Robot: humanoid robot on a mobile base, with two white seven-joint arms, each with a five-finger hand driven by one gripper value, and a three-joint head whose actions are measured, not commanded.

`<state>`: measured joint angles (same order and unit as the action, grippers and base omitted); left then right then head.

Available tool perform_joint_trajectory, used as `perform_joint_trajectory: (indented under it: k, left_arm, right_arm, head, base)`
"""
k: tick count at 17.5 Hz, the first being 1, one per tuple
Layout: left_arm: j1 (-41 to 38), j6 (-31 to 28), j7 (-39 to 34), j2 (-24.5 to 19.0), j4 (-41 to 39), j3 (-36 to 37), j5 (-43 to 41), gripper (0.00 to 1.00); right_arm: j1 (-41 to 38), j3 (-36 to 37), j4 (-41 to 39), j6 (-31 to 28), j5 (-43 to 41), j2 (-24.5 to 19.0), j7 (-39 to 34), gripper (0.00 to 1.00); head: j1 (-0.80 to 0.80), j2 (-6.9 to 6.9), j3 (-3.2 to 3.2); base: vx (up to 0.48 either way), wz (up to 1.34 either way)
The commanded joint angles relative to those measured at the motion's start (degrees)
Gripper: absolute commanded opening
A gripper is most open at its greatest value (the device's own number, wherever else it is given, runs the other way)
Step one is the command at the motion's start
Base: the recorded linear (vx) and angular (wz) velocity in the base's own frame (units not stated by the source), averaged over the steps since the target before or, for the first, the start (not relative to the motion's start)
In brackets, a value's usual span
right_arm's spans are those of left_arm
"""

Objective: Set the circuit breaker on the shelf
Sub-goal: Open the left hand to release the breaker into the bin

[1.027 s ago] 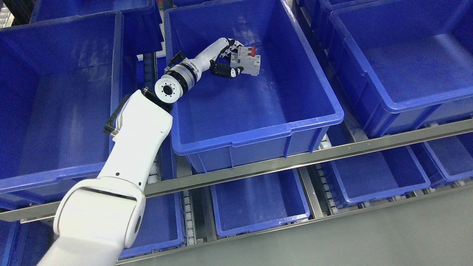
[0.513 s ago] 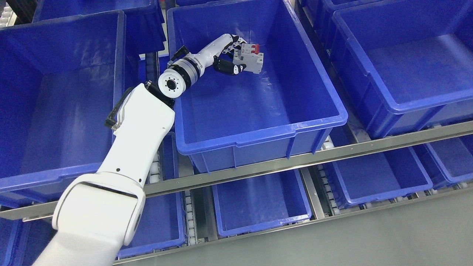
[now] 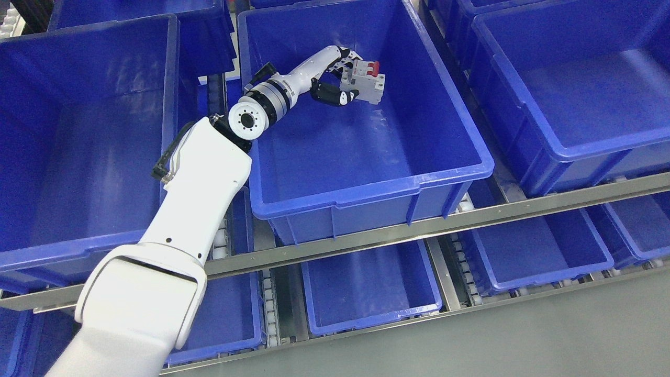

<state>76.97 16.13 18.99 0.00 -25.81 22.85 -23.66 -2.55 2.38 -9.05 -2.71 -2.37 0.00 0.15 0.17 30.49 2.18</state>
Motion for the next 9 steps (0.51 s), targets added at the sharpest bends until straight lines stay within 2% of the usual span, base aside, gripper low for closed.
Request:
perform_joint_trajectory:
  k: [1,7,9]
  left_arm:
    - [-0.15,-0.22,0.0,-1.0,-0.21,3.34,0.37,0.54]
    - [-0.41,-0.48,-0.26,-1.0,-0.12,3.6,0.1,0.64]
    - [-0.24,-0.57,-0.35,-1.0,-0.21,2.99,0.45,0.77]
  right_arm:
    - [0.0,0.0,0.0,-0.02,0.0,1.0,0.03,1.0]
    - [0.0,0.0,0.0,-0.02,0.0,1.0,0.03,1.0]
    - [0.0,0.0,0.0,-0.02,0.0,1.0,0.03,1.0]
  head:
    - [0.0,0.0,0.0]
    - [0.0,0.0,0.0]
    - [0.0,0.0,0.0]
  base:
    - [0.0,0.0]
    - [0.0,0.0]
    - [0.0,0.0]
